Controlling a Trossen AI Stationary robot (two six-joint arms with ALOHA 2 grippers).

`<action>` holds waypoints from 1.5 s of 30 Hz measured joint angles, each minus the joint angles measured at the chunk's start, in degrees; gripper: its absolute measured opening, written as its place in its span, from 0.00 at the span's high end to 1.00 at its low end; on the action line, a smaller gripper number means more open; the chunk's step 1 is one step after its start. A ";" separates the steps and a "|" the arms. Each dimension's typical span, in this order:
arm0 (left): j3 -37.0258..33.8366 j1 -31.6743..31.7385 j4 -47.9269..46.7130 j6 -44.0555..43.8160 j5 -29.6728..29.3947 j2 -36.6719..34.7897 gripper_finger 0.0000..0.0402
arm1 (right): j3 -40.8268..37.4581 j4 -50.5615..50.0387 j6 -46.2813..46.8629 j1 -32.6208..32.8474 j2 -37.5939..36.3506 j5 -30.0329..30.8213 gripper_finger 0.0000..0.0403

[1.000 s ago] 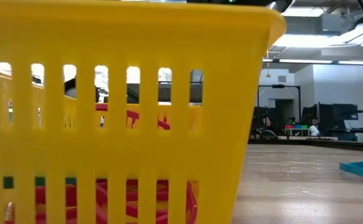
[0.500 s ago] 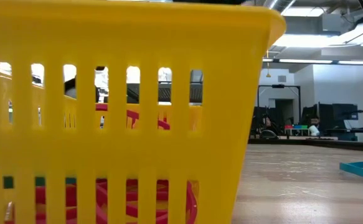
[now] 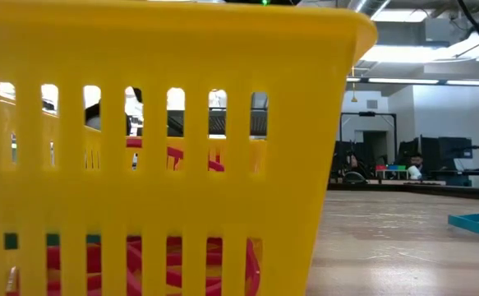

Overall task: Pick & Place Office Desk Supplies
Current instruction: Put the orange spring rubber band into the red bin

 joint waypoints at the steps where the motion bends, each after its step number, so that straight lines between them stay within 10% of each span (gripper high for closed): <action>1: 0.27 0.15 0.20 0.02 -0.07 0.66 0.47 | 0.11 -1.15 0.22 0.02 0.02 0.36 0.97; 45: 0.46 2.04 -1.21 3.03 -0.18 1.56 0.49 | 0.43 -4.32 1.09 1.51 -3.22 3.40 0.97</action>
